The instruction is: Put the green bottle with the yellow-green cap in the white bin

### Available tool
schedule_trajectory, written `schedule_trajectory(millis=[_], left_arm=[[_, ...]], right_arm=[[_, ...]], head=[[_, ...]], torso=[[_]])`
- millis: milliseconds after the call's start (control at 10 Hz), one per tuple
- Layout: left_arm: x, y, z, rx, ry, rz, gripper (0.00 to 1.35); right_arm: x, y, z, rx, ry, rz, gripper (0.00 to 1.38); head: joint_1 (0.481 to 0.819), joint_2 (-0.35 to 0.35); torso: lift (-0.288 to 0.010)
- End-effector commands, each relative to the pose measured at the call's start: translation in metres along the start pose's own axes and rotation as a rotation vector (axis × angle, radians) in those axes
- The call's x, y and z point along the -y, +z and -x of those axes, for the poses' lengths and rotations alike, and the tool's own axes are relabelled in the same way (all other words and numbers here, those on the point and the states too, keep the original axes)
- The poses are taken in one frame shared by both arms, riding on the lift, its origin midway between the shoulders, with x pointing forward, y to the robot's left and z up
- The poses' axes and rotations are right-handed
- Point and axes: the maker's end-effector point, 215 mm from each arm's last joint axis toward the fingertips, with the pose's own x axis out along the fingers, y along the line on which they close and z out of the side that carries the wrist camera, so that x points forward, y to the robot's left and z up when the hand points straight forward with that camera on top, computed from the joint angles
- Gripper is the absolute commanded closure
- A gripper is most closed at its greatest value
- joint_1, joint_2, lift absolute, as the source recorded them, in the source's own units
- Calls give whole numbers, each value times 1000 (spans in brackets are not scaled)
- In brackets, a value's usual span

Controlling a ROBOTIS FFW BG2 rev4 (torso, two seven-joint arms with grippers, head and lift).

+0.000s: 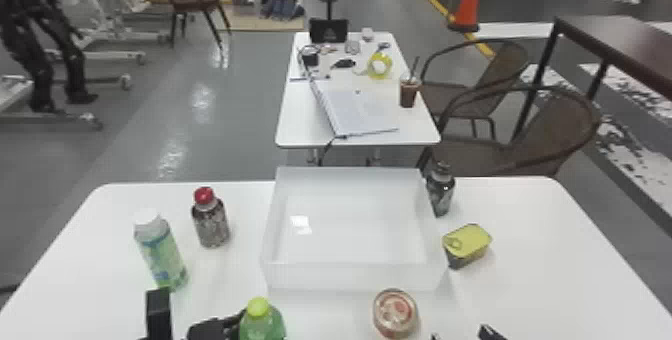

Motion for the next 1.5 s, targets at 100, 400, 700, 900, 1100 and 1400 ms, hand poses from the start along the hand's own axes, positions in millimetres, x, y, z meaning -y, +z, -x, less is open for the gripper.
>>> schedule_trajectory(millis=[100, 400, 700, 900, 1100, 1400], left_arm=[[-8, 2, 8, -10, 39, -10, 780], [-36, 30, 39, -44, 201, -29, 780], [-48, 106, -5, -33, 168, -190, 780], [-42, 139, -40, -19, 108, -254, 780], [-41, 140, -69, -8, 56, -266, 780], [-52, 130, -109, -12, -15, -345, 780]], right_arm=[[0, 0, 0, 0, 1, -2, 332], [0, -4, 3, -6, -1, -7, 332], [1, -5, 4, -7, -4, -12, 332], [1, -3, 0, -4, 0, -9, 332], [0, -3, 0, -1, -1, -12, 332], [1, -3, -2, 3, -2, -14, 332]], head=[[549, 0], [549, 0], [549, 0], [549, 0], [549, 0], [549, 0]], torso=[[-100], [-100], [-100], [-100], [-100], [-100]])
